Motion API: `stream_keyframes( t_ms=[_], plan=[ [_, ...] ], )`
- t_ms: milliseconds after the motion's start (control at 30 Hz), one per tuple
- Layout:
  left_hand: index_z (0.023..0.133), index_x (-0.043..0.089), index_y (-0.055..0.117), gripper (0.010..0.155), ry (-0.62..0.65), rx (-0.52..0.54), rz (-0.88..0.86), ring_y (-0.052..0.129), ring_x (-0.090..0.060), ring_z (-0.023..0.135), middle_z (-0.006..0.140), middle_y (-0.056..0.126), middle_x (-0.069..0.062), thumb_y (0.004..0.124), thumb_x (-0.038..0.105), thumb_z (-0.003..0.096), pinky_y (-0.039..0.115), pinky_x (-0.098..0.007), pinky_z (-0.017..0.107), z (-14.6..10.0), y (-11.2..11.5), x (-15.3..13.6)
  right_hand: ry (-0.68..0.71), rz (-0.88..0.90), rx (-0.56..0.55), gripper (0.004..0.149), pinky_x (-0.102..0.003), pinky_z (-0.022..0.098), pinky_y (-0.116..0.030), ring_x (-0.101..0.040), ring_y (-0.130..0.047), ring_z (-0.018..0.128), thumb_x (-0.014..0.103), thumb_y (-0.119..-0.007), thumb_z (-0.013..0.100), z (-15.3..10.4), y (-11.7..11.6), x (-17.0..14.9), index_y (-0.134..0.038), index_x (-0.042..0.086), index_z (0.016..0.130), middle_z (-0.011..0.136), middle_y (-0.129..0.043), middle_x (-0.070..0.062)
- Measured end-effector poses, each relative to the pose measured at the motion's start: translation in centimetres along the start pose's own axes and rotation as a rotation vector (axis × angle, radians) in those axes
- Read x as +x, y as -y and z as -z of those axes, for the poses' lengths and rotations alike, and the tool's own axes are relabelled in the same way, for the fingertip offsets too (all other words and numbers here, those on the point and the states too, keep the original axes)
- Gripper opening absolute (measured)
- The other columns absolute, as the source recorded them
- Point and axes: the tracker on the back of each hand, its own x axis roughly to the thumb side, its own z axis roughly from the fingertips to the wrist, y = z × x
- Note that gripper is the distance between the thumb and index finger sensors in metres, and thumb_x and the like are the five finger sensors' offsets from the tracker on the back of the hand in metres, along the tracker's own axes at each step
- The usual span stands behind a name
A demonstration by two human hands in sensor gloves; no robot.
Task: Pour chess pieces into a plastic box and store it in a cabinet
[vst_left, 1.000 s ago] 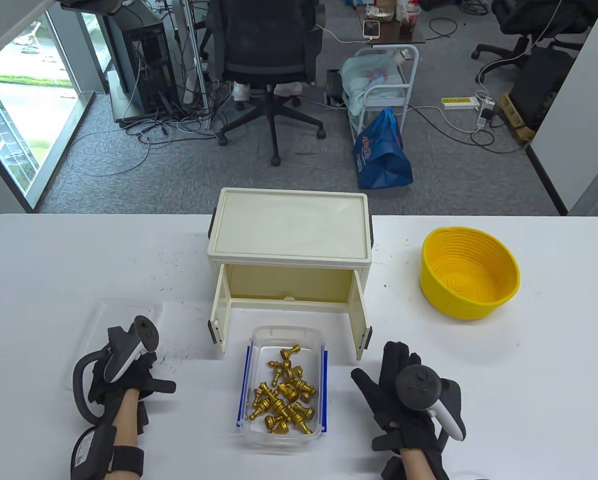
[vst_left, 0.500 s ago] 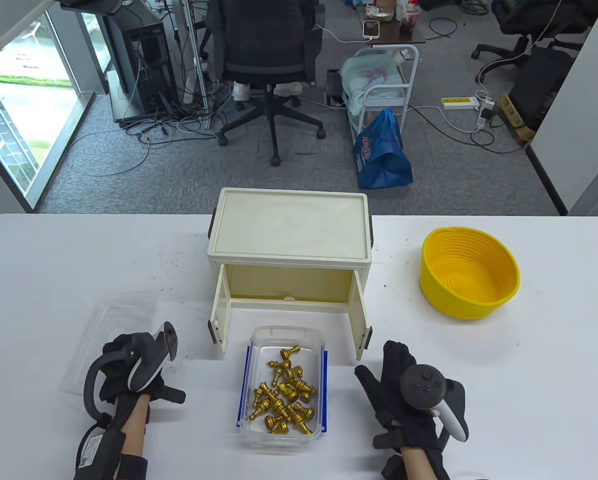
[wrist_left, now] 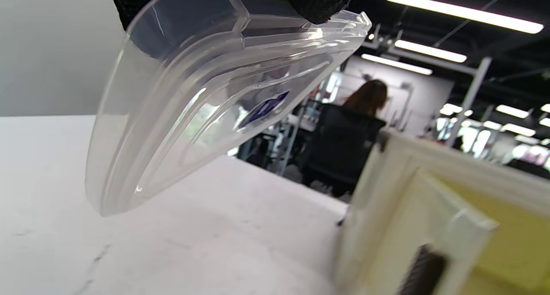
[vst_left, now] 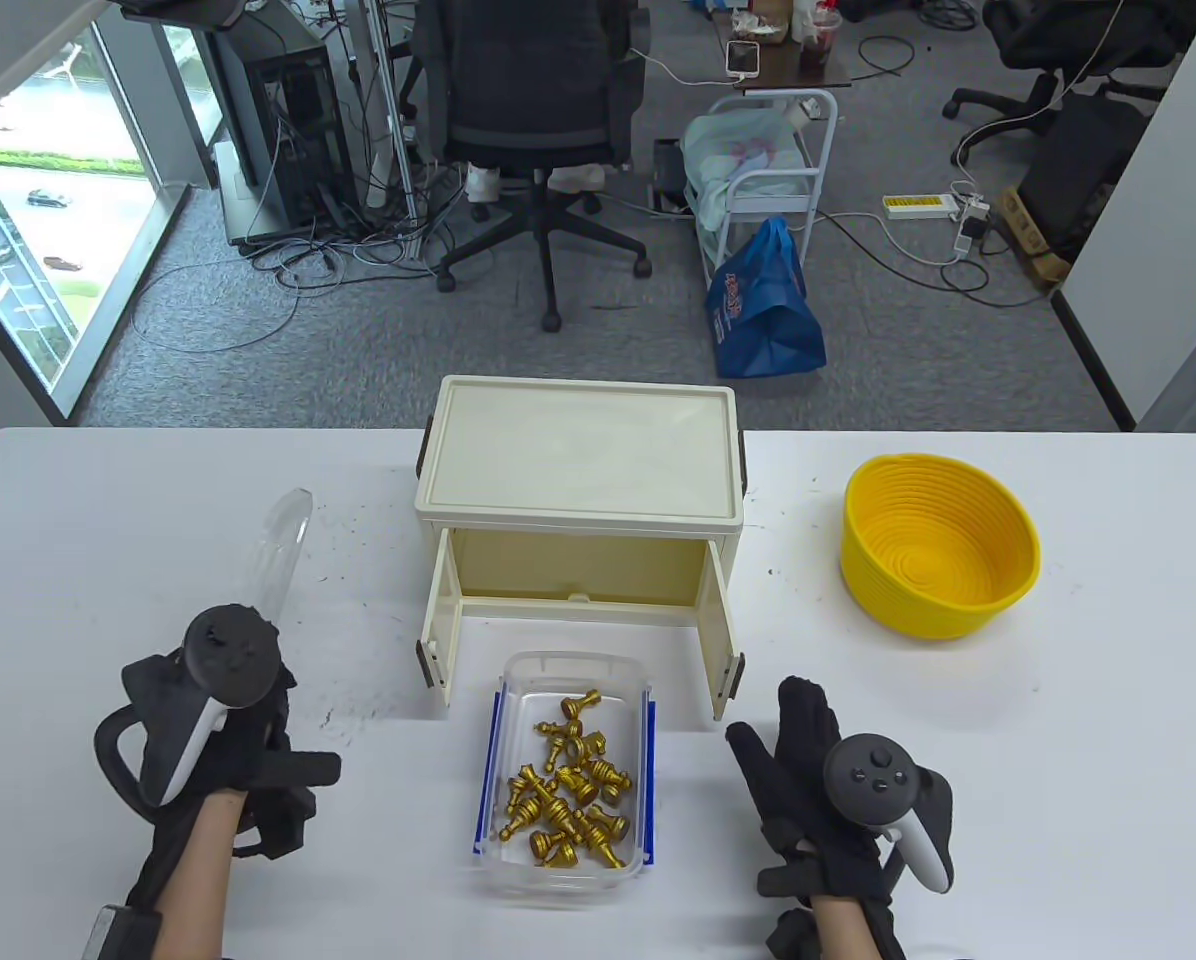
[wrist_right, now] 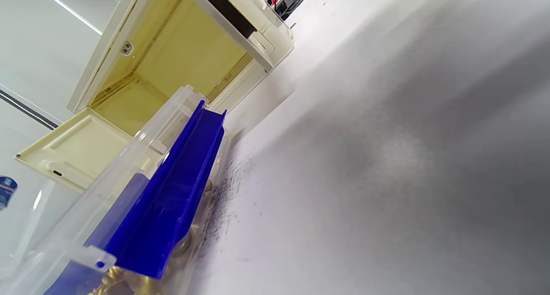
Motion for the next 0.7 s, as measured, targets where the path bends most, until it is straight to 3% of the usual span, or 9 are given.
stream_keyframes(
  t_ms=[167, 300, 467, 700],
  plan=[
    [0.103, 0.014, 0.071, 0.037, 0.134, -0.065, -0.363, 0.086, -0.037, 0.088, 0.104, 0.079, -0.019, 0.06, 0.026, 0.0696, 0.081, -0.051, 0.063, -1.3, -3.2, 2.4, 0.01, 0.003, 0.001, 0.082, -0.068, 0.072, -0.031, -0.056, -0.023, 0.107, 0.06, -0.055, 0.066, 0.0, 0.0, -0.1, -0.016, 0.01, 0.117, 0.121, -0.017, -0.025],
    [0.103, 0.014, 0.07, 0.037, 0.228, -0.191, -0.607, 0.086, -0.037, 0.089, 0.105, 0.079, -0.019, 0.06, 0.026, 0.07, 0.081, -0.051, 0.064, -1.6, -3.2, 3.6, 0.013, 0.0, 0.004, 0.082, -0.068, 0.072, -0.031, -0.055, -0.022, 0.107, 0.06, -0.055, 0.066, -0.1, -0.1, -0.1, -0.016, 0.009, 0.117, 0.121, -0.017, -0.025],
    [0.103, 0.012, 0.069, 0.037, 0.308, -0.416, -0.852, 0.088, -0.041, 0.089, 0.106, 0.08, -0.023, 0.058, 0.025, 0.0703, 0.084, -0.049, 0.062, -1.4, -0.6, 4.9, 0.013, 0.007, 0.002, 0.081, -0.068, 0.072, -0.03, -0.055, -0.022, 0.107, 0.06, -0.055, 0.066, -0.1, 0.0, -0.1, -0.016, 0.009, 0.117, 0.121, -0.017, -0.026],
    [0.103, 0.01, 0.068, 0.038, 0.25, -0.583, -1.098, 0.096, -0.036, 0.079, 0.1, 0.084, -0.022, 0.057, 0.025, 0.0703, 0.09, -0.04, 0.052, -1.6, 4.7, 5.5, 0.01, 0.016, 0.008, 0.081, -0.068, 0.072, -0.03, -0.055, -0.022, 0.108, 0.059, -0.054, 0.066, -0.1, 0.0, -0.2, -0.016, 0.009, 0.117, 0.121, -0.017, -0.026]
  ],
)
